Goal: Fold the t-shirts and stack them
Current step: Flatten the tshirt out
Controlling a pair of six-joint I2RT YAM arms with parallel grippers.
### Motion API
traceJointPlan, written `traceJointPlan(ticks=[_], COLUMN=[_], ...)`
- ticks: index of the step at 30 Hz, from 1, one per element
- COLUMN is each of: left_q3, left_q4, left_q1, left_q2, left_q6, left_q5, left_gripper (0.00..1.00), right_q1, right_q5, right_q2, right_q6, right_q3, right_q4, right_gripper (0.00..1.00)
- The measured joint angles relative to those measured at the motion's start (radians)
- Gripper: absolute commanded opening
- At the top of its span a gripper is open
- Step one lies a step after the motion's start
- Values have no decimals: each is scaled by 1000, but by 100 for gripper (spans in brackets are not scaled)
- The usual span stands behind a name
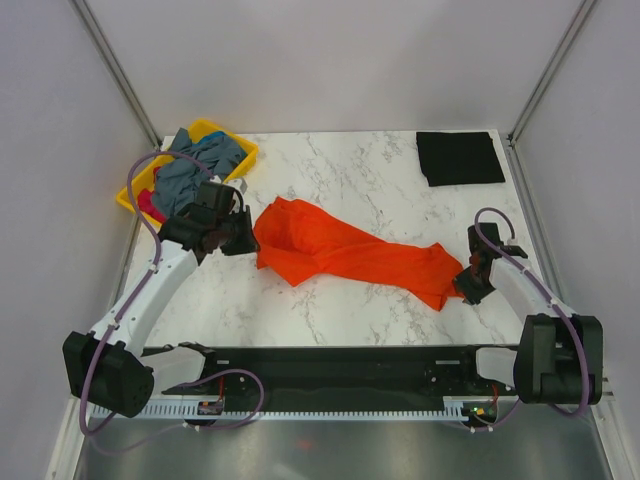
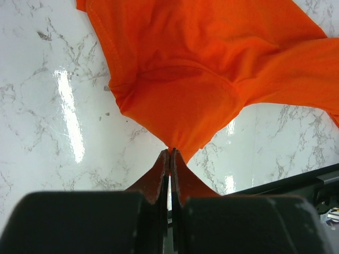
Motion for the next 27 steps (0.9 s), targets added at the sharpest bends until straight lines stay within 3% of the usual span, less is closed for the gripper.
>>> traceJointPlan(ticks=[7,10,13,14,21,24,27], left_q3=[0,0,-2,-2,2,67,240], left_q4=[8,8,10,11,22,7,-2], left_q1=[0,0,0,0,0,0,0], left_q2=[0,-1,-6,-8,-56,-66,-64], left_q6=[0,3,3,3,-12,-29,-54], left_q5=[36,36,36,36,24,11,10], left_gripper=[2,2,2,2,2,2,2], right_q1=[-13,-19,-19,-20,-21,-21,-21], right_q5=[-10,-8,5,18,99,106,102], right_q2=[13,19,19,18,-79,-159,-190], right_q6=[35,40,42,42,5,-47,-113], right_q3=[-56,-64,-68,-68,-58,49,312], right_q4=[66,90,109,115,121,71,21], right_gripper=[38,30,12,0,0,0,0])
